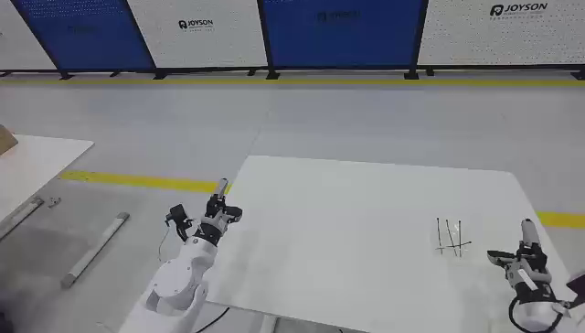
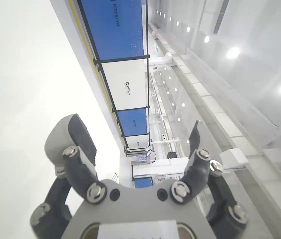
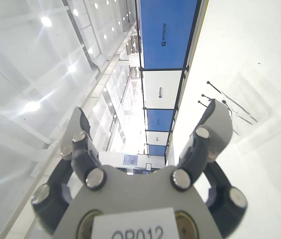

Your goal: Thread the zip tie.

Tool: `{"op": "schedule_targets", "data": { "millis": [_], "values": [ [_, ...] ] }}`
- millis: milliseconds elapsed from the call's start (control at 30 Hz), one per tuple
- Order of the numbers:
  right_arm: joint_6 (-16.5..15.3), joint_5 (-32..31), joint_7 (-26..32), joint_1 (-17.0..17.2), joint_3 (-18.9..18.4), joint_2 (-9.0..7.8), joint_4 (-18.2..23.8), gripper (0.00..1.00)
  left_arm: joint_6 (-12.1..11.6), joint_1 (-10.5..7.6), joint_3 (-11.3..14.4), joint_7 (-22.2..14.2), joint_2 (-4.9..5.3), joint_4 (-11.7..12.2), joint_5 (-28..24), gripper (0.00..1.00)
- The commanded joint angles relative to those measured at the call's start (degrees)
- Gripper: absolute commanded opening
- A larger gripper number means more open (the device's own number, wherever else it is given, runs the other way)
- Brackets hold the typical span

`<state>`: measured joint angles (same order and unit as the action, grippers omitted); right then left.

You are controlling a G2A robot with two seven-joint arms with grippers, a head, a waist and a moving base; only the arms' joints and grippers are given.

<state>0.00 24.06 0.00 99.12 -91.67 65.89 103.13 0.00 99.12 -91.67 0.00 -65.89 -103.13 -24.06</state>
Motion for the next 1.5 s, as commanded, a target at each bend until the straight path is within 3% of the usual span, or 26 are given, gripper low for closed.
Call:
{"op": "schedule_targets", "data": {
  "millis": [0, 33, 67, 100, 133, 167, 267, 367, 533, 633, 1067, 1133, 1200, 1300, 1400, 1467],
  "values": [
    [0.0, 0.0, 0.0, 0.0, 0.0, 0.00, 0.0, 1.00, 0.0, 0.00, 0.0, 0.0, 0.00, 0.0, 0.0, 0.78],
    [0.0, 0.0, 0.0, 0.0, 0.0, 0.00, 0.0, 0.78, 0.0, 0.00, 0.0, 0.0, 0.00, 0.0, 0.0, 0.78],
    [0.0, 0.0, 0.0, 0.0, 0.0, 0.00, 0.0, 0.78, 0.0, 0.00, 0.0, 0.0, 0.00, 0.0, 0.0, 1.00],
    [0.0, 0.0, 0.0, 0.0, 0.0, 0.00, 0.0, 1.00, 0.0, 0.00, 0.0, 0.0, 0.00, 0.0, 0.0, 1.00],
    [0.0, 0.0, 0.0, 0.0, 0.0, 0.00, 0.0, 0.78, 0.0, 0.00, 0.0, 0.0, 0.00, 0.0, 0.0, 1.00],
    [0.0, 0.0, 0.0, 0.0, -0.1, 0.00, -0.1, 1.00, 0.0, 0.00, 0.0, 0.0, 0.00, 0.0, 0.0, 1.00],
    [-0.8, -0.5, 1.4, -0.2, -0.7, 0.02, -0.5, 1.00, 0.0, 0.00, 0.0, 0.0, 0.00, 0.0, 0.0, 1.00],
    [-1.2, 0.1, 6.5, -0.2, -3.0, -0.28, -0.5, 1.00, 0.0, 0.00, 0.0, 0.0, 0.00, 0.0, 0.0, 1.00],
    [-0.5, 0.2, 18.0, 0.5, -8.6, -1.23, 0.4, 1.00, 0.0, 0.00, 0.0, 0.0, 0.00, 0.0, 0.0, 1.00],
    [0.1, -3.5, 26.3, 0.5, -11.9, -2.10, 0.5, 1.00, 0.0, 0.00, 0.0, 0.0, 0.00, 0.0, 0.0, 1.00],
    [0.2, -4.0, 27.8, 0.3, -12.2, -2.24, 0.5, 1.00, 0.0, 0.00, 0.0, 0.0, 0.00, 0.0, 0.0, 1.00],
    [0.8, -4.3, 35.1, -1.5, -14.1, -2.91, -0.8, 1.00, 0.0, 0.00, 0.0, 0.0, 0.00, 0.0, 0.0, 1.00],
    [0.7, -4.6, 38.8, -2.9, -16.3, -3.40, -1.8, 1.00, 0.0, 0.00, 0.0, 0.0, 0.00, 0.0, 0.0, 1.00],
    [1.4, -11.7, 46.0, -5.0, -19.1, -4.64, -1.6, 1.00, 0.0, 0.00, 0.0, 0.0, 0.00, 0.0, 0.0, 1.00],
    [4.6, -16.1, 55.3, -9.3, -19.5, -5.95, -2.9, 1.00, 0.0, 0.00, 0.0, 0.0, 0.00, 0.0, 0.0, 1.00],
    [6.6, -19.6, 61.1, -13.6, -18.0, -6.81, -5.9, 1.00, 0.0, 0.00, 0.0, 0.0, 0.00, 0.0, 0.0, 1.00]
  ]
}}
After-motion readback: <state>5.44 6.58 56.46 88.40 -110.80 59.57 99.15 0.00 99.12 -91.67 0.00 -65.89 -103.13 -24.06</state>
